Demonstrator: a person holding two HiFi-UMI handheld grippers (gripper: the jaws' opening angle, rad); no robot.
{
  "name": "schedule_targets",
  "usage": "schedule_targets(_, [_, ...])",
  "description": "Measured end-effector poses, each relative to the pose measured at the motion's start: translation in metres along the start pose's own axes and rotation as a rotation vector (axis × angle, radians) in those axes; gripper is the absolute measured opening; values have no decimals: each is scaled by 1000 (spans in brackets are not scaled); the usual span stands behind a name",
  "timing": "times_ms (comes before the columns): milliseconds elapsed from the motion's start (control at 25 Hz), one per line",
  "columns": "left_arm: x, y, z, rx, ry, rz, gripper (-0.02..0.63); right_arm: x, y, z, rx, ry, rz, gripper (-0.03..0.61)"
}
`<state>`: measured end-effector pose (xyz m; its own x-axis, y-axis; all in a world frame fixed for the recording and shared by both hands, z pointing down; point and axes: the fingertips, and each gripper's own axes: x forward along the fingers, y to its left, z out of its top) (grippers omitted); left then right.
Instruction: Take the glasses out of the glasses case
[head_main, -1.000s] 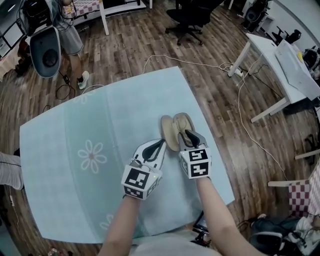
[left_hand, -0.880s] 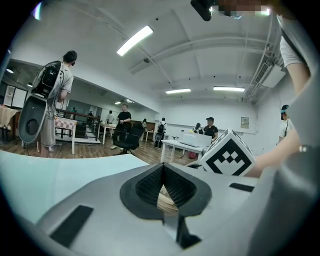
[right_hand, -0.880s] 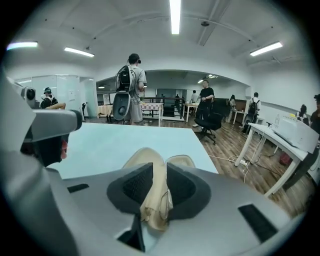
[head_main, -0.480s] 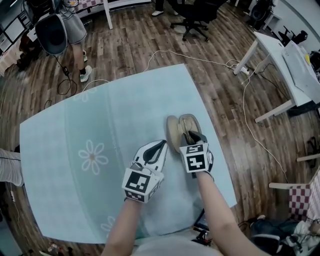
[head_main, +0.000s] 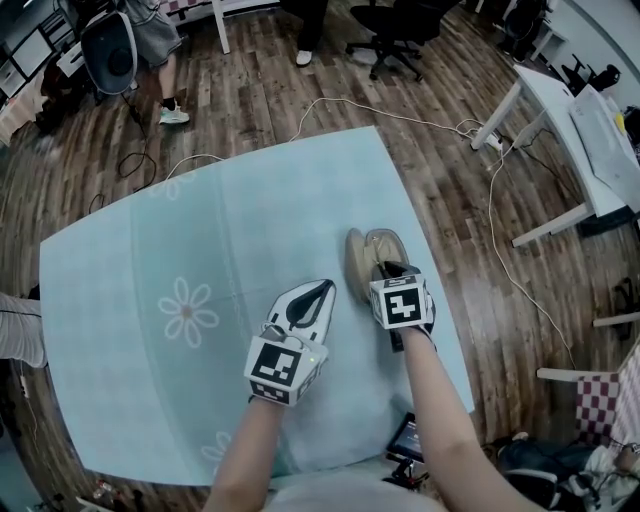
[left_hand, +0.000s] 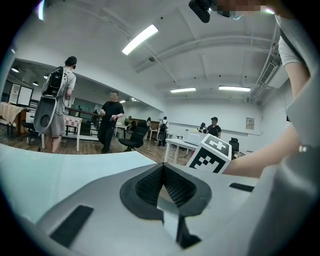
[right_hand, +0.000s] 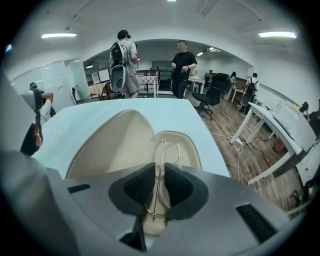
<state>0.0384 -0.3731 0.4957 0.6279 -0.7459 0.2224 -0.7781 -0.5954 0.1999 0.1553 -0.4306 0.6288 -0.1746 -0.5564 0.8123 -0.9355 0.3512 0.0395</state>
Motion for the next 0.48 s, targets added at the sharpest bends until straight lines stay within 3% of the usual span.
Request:
schedule_targets(200, [-1,2,-1,0,9,2,8,4,-2,2,-45,42,-26,49])
schedule_targets(480, [-6,2,2,12,6,4,8,0,-1,5,-35,-20,-72,12])
